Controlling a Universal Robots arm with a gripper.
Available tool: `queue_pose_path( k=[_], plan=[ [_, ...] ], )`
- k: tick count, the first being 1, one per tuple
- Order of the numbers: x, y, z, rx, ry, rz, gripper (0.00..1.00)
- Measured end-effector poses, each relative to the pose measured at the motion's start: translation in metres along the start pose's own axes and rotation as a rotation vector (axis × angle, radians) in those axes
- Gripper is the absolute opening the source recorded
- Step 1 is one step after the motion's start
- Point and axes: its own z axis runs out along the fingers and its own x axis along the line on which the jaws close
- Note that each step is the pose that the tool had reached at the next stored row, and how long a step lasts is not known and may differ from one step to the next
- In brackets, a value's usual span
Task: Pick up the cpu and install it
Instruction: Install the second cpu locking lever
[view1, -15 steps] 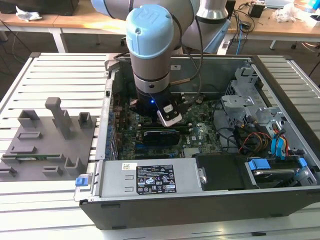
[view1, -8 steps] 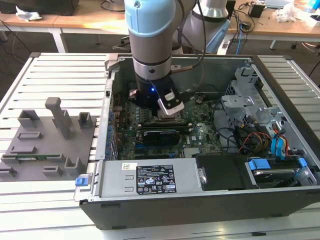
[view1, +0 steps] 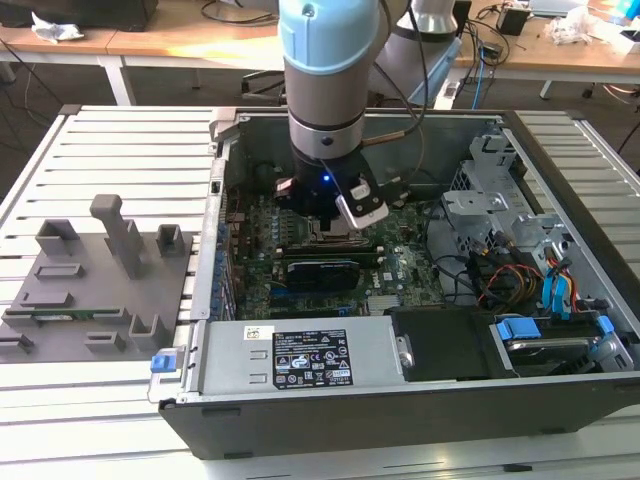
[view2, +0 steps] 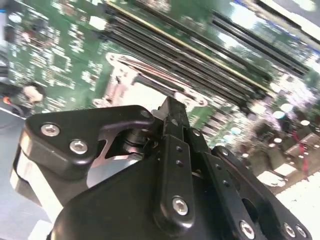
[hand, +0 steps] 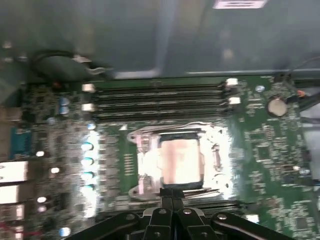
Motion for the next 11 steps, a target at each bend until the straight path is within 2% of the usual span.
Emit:
queue_pose_path(
  k=[3, 4, 5, 6, 11],
  plan=[
    [-0.0019, 0.0131, 0.0033, 0.0047, -0.0002, 0.000, 0.11],
    [-0.0056, 0.0156, 0.0043, 0.0070, -0.0003, -0.001, 0.11],
    [-0.0100, 0.0172, 0.0052, 0.0093, -0.0003, -0.001, 0.11],
    [-0.0110, 0.0177, 0.0054, 0.0098, -0.0004, -0.001, 0.11],
    [-0.0111, 0.0178, 0.0054, 0.0099, -0.0004, -0.001, 0.11]
  ],
)
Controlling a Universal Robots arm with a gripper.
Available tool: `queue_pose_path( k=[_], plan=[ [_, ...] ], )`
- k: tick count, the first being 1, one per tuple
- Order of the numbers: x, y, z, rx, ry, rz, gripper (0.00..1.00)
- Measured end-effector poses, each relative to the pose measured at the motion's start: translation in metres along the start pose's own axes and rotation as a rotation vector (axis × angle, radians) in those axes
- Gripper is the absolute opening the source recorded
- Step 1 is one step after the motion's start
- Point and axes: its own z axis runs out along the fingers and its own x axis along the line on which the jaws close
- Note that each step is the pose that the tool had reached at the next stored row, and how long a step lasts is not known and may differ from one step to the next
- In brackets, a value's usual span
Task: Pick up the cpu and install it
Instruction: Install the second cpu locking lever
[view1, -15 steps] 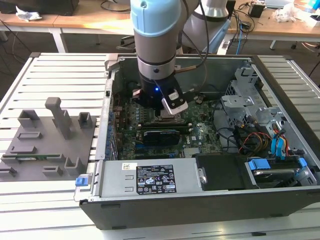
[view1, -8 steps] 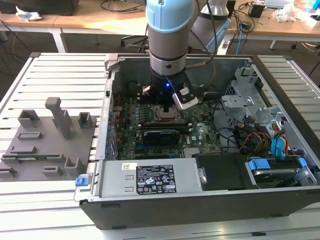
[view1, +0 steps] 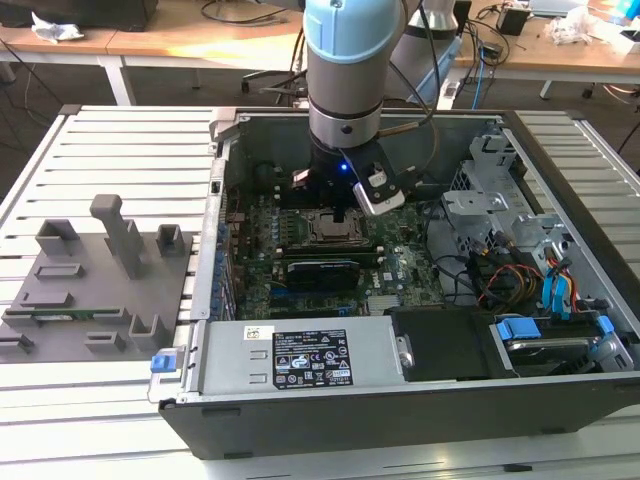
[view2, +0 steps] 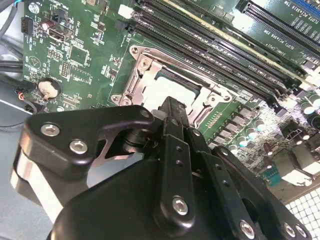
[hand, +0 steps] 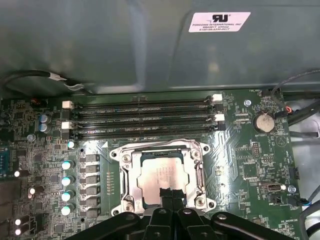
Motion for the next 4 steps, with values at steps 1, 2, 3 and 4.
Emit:
queue_pose_path(
  k=[1, 2, 3, 4],
  plan=[
    [0.0000, 0.0000, 0.0000, 0.0000, 0.0000, 0.000, 0.11],
    [0.0000, 0.0000, 0.0000, 0.0000, 0.0000, 0.000, 0.11],
    [0.0000, 0.0000, 0.0000, -0.0001, 0.0000, 0.000, 0.11],
    [0.0000, 0.0000, 0.0000, 0.0000, 0.0000, 0.000, 0.11]
  ],
)
